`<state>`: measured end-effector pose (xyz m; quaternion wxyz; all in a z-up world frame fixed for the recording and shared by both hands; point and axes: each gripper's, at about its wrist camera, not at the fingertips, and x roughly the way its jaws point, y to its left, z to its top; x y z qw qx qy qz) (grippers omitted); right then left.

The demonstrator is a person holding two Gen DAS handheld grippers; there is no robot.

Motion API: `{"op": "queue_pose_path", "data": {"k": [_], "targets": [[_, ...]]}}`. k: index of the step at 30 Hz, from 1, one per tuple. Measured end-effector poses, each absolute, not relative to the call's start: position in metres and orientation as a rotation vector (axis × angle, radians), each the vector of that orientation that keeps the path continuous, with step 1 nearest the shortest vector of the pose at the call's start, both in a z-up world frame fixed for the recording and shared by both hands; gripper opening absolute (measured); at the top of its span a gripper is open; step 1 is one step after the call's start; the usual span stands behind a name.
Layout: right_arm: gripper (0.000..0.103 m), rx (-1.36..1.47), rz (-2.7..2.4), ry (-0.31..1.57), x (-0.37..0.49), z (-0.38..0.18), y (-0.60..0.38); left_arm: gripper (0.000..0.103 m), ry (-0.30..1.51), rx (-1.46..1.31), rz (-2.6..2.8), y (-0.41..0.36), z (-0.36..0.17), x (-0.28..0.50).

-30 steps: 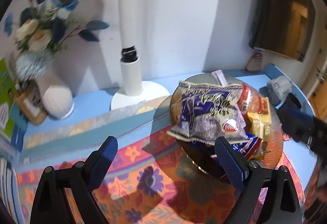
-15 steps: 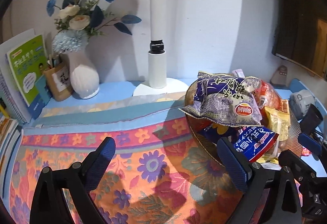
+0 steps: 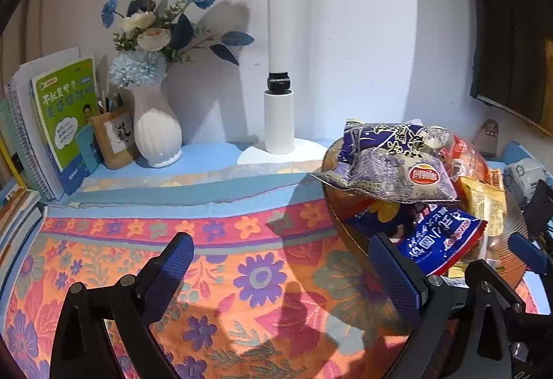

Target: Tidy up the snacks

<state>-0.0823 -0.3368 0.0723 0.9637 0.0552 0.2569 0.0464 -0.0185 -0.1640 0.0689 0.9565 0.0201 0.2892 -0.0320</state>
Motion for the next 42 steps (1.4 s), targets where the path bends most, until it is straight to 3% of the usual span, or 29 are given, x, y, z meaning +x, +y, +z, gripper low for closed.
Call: {"op": "queue_pose_path", "data": {"k": [18, 42], "targets": [[0.103, 0.124, 0.035, 0.478, -0.089, 0.072, -0.344, 0.103, 0.555, 0.075, -0.042, -0.17, 0.061, -0.025], [0.103, 0.108, 0.023, 0.484, -0.088, 0.071, -0.342, 0.103, 0.562, 0.088, -0.007, -0.172, 0.056, -0.027]]}}
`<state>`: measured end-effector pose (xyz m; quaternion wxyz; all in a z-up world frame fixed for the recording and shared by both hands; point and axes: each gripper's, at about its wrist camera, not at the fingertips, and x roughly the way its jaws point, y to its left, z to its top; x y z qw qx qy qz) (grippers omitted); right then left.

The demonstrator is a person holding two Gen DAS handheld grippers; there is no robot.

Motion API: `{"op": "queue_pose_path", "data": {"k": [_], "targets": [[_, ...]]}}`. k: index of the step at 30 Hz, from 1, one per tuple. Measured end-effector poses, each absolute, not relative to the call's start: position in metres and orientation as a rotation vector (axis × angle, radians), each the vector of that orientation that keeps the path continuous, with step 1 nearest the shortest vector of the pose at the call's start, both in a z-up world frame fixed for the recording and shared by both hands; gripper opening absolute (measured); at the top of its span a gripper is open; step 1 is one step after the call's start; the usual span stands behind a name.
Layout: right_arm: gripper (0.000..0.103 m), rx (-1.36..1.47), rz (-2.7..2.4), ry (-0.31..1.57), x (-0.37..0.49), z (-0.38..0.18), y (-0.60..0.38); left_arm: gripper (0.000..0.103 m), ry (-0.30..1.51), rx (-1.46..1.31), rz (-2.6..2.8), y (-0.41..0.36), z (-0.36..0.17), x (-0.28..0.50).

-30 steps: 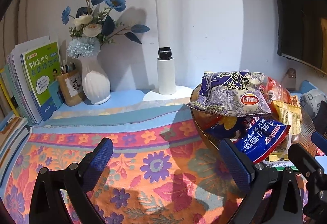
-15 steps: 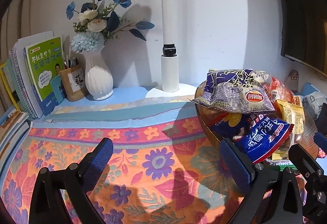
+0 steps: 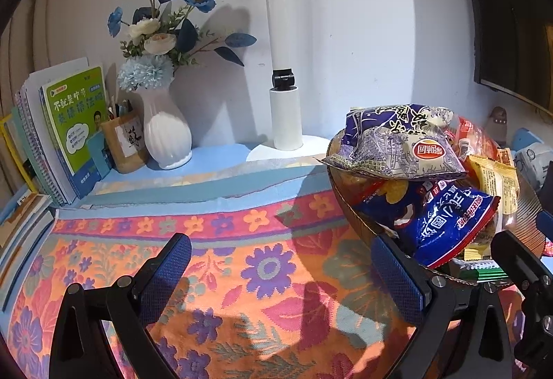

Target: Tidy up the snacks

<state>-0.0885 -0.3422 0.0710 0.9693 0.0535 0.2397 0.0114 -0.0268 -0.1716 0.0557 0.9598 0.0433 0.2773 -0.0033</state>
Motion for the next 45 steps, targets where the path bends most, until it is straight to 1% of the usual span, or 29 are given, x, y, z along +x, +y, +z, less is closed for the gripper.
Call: {"op": "queue_pose_path", "data": {"k": [9, 15, 22, 45], "targets": [[0.103, 0.109, 0.025, 0.485, -0.0885, 0.0709, -0.3421, 0.103, 0.55, 0.048, -0.001, -0.1632, 0.0595, -0.0288], [0.103, 0.109, 0.024, 0.486, -0.0883, 0.0709, -0.3417, 0.103, 0.572, 0.034, 0.005, -0.1615, 0.0576, -0.0275], [0.103, 0.109, 0.024, 0.487, -0.0882, 0.071, -0.342, 0.103, 0.577, 0.084, 0.023, -0.1683, 0.0542, -0.0285], [0.103, 0.109, 0.025, 0.487, -0.0878, 0.0713, -0.342, 0.103, 0.581, 0.082, 0.037, -0.1649, 0.0532, -0.0275]]}}
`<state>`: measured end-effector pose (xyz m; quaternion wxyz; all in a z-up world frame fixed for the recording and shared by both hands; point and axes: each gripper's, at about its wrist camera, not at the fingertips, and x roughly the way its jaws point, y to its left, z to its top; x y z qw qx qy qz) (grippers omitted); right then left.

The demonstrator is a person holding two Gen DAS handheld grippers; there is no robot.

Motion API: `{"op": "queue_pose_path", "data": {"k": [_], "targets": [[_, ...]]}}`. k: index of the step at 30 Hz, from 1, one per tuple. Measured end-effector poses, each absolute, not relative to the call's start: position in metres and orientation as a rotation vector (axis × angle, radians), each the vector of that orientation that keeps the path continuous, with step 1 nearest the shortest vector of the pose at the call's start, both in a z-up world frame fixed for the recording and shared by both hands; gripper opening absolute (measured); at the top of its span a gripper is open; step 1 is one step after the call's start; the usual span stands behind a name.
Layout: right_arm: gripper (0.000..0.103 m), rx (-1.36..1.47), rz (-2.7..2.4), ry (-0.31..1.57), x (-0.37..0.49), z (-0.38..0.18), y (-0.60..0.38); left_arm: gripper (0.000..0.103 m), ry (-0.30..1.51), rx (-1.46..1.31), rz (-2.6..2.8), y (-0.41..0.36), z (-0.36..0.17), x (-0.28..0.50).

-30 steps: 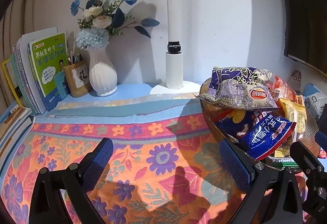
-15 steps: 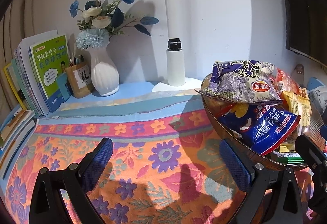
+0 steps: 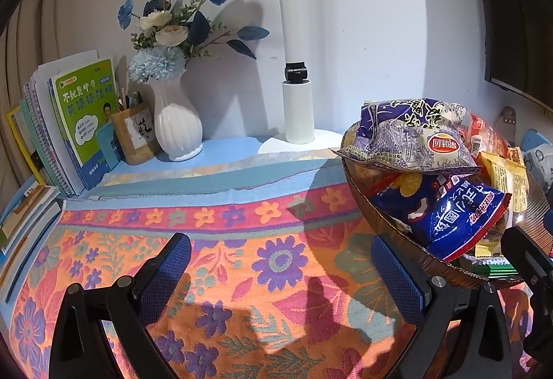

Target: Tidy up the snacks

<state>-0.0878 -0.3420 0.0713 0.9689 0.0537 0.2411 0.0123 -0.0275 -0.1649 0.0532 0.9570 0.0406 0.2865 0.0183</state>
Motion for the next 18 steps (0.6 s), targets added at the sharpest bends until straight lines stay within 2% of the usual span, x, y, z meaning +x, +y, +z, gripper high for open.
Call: {"op": "queue_pose_path", "data": {"k": [18], "targets": [[0.103, 0.105, 0.026, 0.49, -0.087, 0.0706, -0.3426, 0.103, 0.592, 0.095, 0.04, -0.1665, 0.0506, -0.0264]]}}
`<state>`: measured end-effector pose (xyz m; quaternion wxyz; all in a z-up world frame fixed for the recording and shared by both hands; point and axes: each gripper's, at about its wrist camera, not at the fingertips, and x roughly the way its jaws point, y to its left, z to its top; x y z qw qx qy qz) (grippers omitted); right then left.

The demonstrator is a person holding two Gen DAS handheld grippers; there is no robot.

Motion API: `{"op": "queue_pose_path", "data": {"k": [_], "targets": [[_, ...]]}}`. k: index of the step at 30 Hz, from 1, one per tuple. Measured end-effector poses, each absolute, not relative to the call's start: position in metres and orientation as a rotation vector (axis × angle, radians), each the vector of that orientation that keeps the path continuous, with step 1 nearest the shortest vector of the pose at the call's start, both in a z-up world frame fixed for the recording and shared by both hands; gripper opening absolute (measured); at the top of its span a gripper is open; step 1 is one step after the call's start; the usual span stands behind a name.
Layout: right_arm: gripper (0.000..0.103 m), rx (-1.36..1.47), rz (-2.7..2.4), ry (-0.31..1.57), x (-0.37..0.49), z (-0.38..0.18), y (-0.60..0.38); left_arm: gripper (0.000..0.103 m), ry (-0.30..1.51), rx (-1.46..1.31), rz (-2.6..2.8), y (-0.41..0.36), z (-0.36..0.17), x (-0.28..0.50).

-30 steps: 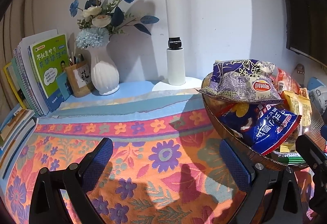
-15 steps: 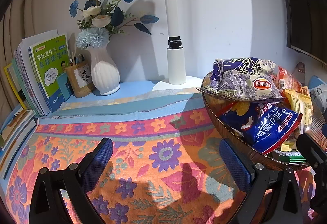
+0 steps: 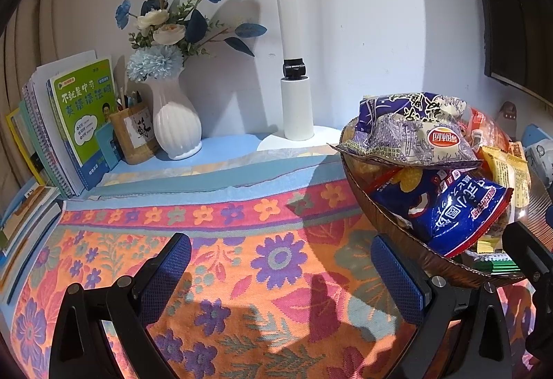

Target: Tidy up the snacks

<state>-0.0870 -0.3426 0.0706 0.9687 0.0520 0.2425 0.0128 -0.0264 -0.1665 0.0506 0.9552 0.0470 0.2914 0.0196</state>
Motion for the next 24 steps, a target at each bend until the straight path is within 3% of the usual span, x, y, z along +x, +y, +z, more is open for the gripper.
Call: {"op": "queue_pose_path", "data": {"k": [24], "targets": [[0.103, 0.104, 0.029, 0.491, -0.0863, 0.0709, -0.343, 0.103, 0.601, 0.083, 0.033, -0.1651, 0.0493, -0.0263]]}}
